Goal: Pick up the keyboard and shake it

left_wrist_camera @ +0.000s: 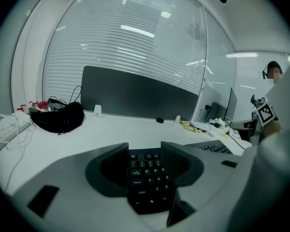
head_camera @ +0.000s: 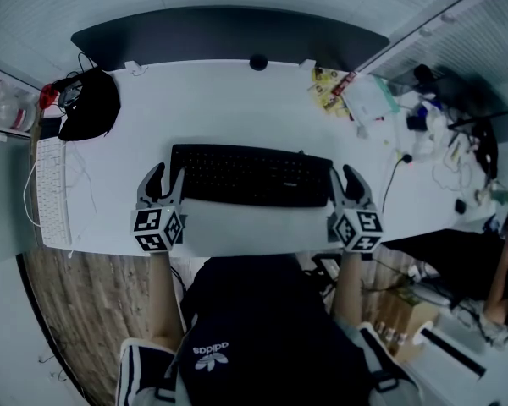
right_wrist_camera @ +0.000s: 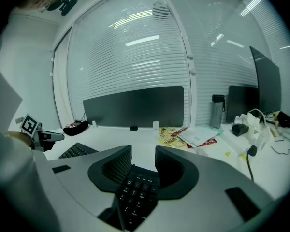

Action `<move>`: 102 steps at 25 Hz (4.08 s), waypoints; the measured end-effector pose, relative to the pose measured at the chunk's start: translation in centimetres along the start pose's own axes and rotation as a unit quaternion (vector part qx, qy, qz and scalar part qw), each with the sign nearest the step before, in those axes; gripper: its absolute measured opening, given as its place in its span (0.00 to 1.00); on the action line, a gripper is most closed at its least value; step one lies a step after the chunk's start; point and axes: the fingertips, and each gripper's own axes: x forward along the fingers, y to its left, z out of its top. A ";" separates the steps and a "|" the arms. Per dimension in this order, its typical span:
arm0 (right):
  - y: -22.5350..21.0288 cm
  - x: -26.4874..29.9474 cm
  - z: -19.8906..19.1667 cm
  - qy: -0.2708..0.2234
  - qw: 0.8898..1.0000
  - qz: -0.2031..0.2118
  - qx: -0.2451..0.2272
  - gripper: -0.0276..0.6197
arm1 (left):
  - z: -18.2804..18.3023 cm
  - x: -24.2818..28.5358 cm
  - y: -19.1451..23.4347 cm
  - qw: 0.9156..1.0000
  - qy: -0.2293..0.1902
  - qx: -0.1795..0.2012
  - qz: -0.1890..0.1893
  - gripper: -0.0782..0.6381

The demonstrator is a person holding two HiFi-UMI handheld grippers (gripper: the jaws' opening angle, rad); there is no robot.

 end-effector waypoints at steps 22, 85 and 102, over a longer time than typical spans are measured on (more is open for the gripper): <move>-2.5 5.0 -5.6 0.108 0.994 0.008 0.032 0.33 | -5.7 4.7 2.5 0.990 0.111 -0.086 -0.021 0.40; 4.0 -5.7 18.1 -0.181 0.978 0.071 -0.077 0.35 | 15.7 -7.6 0.5 0.963 -0.255 0.026 -0.079 0.41; 10.1 -15.1 26.2 -0.304 0.939 0.098 -0.123 0.35 | 22.4 -20.1 0.8 0.920 -0.384 0.056 -0.061 0.41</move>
